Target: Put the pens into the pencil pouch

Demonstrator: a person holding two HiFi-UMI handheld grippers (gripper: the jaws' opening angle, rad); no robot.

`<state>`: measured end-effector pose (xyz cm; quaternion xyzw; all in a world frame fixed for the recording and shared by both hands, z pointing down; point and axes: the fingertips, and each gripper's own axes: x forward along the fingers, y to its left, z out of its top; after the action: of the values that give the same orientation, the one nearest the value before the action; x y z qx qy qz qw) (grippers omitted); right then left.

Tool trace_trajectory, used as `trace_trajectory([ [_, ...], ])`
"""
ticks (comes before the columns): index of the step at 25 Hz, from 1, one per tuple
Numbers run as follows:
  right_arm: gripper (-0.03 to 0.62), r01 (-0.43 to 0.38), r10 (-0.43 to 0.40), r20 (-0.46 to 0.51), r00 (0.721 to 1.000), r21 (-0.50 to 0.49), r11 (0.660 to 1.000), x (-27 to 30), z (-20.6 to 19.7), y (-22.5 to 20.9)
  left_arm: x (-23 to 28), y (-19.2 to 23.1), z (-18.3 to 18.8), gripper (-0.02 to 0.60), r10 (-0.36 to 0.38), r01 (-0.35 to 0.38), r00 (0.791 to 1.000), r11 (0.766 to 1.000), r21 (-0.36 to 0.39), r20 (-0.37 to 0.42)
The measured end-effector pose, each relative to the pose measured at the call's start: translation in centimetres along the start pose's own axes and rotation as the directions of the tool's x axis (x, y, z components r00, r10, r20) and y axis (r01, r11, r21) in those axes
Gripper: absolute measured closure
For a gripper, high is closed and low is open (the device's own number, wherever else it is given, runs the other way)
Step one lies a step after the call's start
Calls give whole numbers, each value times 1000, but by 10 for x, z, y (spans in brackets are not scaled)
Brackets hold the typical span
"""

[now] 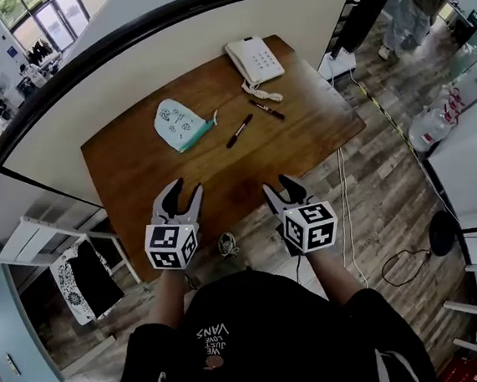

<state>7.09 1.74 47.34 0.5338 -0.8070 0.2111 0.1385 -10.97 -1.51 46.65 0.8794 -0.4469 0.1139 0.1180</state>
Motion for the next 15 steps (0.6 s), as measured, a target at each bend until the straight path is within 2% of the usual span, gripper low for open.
trace_trajectory([
  [15,408,65,-64,-69,996,12,998,88,18,-9,51,76,-2,411,-15,15,998,1000,-11,-56],
])
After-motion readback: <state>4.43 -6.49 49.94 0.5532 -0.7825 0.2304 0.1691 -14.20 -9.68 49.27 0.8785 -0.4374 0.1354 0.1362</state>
